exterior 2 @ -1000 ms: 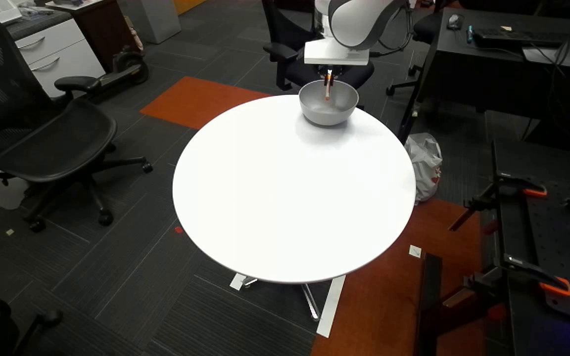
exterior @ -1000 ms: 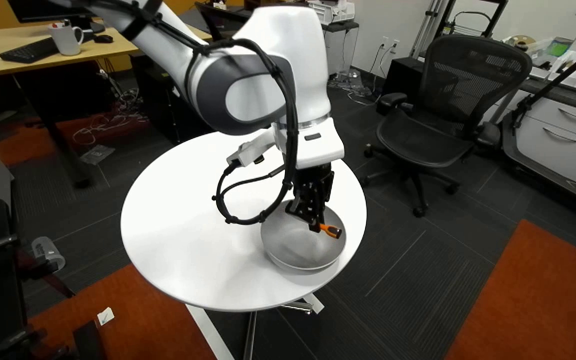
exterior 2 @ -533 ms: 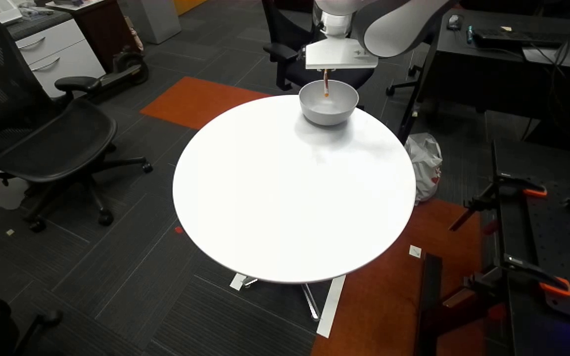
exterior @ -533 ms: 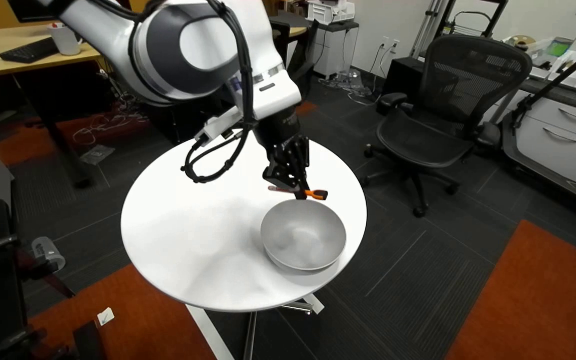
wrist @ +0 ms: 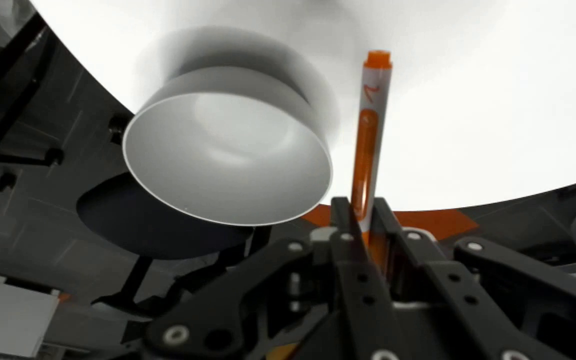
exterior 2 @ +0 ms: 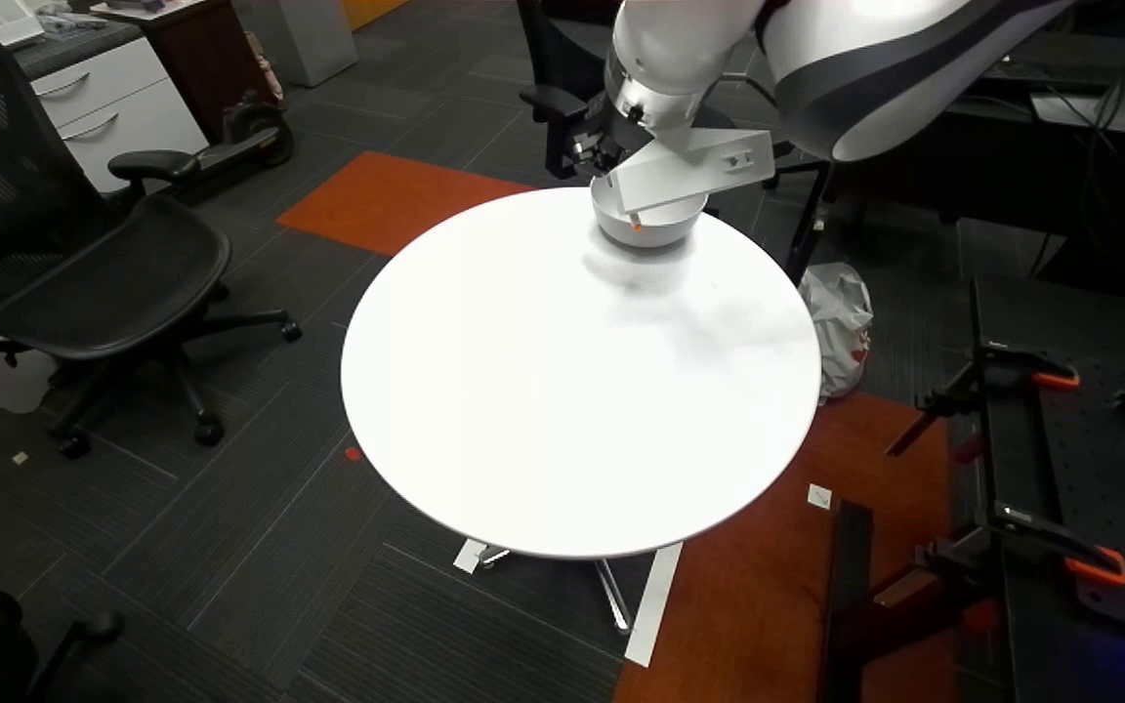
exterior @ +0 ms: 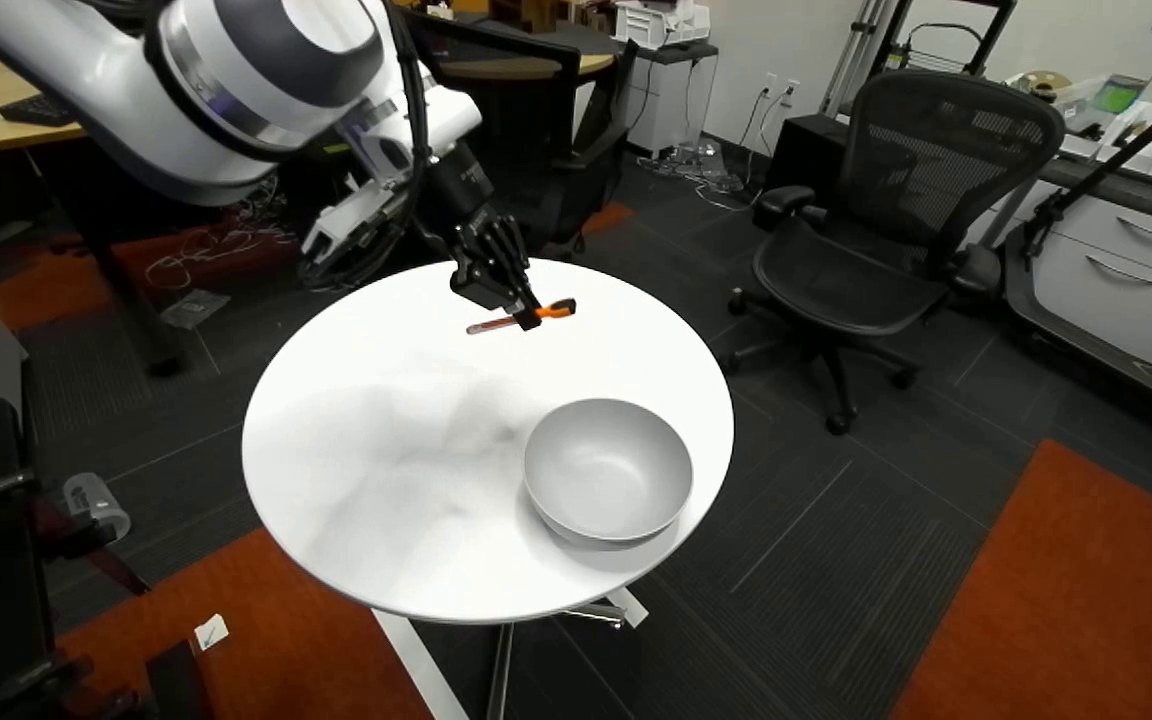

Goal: Put the pen in the bowl, take it out and put it on the table then place it back in the bowl

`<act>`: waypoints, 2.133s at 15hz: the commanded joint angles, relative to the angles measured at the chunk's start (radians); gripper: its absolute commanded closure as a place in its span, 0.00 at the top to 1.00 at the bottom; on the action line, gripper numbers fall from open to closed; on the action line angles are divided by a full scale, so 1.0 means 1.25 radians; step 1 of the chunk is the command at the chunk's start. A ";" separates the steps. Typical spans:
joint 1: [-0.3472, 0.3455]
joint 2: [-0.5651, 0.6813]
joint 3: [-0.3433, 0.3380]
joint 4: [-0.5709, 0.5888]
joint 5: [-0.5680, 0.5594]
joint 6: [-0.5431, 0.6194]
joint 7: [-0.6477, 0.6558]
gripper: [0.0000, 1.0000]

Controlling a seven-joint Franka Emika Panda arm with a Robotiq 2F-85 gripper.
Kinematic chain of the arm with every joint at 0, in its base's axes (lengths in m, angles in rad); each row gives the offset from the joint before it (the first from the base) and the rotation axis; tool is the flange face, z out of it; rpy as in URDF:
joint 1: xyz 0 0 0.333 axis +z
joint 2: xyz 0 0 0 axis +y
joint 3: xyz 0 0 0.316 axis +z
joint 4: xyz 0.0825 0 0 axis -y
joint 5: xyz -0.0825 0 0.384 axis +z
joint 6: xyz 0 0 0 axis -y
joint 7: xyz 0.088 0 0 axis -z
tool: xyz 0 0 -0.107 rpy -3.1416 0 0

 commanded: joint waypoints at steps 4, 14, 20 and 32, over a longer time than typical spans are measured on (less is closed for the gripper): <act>-0.015 -0.067 0.027 -0.094 -0.038 0.105 -0.090 0.03; -0.191 -0.055 0.259 -0.120 0.291 0.062 -0.529 0.03; -0.208 -0.008 0.289 -0.052 0.447 -0.052 -0.691 0.03; -0.191 0.096 0.270 0.058 0.439 -0.120 -0.673 0.67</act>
